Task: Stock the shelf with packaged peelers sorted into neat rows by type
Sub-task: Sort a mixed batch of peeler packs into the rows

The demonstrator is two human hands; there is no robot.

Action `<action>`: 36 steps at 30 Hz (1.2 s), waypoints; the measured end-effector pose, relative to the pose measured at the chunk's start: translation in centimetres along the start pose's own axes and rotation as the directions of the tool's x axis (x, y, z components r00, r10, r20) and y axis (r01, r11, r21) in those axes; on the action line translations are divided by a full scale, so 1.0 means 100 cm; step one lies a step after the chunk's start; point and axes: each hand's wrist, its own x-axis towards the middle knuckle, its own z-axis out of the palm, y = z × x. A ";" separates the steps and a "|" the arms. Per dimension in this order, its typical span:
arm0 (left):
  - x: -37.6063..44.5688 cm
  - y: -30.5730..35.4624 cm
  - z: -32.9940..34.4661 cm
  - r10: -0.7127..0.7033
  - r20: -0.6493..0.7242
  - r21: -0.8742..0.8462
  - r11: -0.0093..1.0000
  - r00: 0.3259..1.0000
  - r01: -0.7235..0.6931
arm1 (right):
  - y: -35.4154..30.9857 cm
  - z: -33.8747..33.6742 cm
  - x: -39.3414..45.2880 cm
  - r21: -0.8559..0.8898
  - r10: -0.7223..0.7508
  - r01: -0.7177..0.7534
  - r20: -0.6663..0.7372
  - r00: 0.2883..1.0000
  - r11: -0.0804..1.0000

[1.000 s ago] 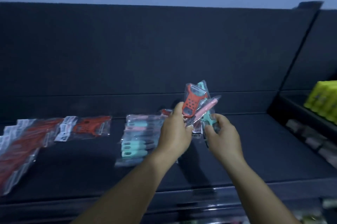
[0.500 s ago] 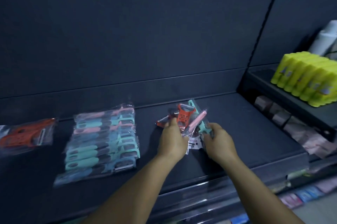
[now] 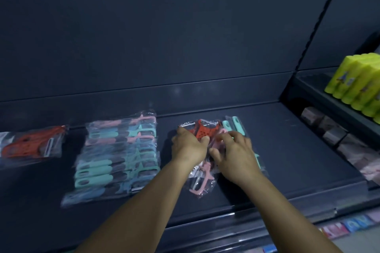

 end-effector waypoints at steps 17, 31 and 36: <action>0.015 -0.008 -0.019 -0.036 0.037 0.146 0.989 0.999 0.030 | 0.007 -0.015 0.017 -0.143 -0.132 0.132 0.013 0.991 0.981; 0.015 -0.014 -0.011 -0.004 -0.005 0.019 1.000 1.000 0.004 | -0.008 -0.012 0.066 -0.461 0.183 -0.074 0.197 0.963 0.884; 0.015 -0.010 -0.010 -0.019 0.068 -0.111 0.993 0.998 0.027 | -0.004 -0.010 0.068 -0.350 0.103 -0.053 0.124 0.987 0.935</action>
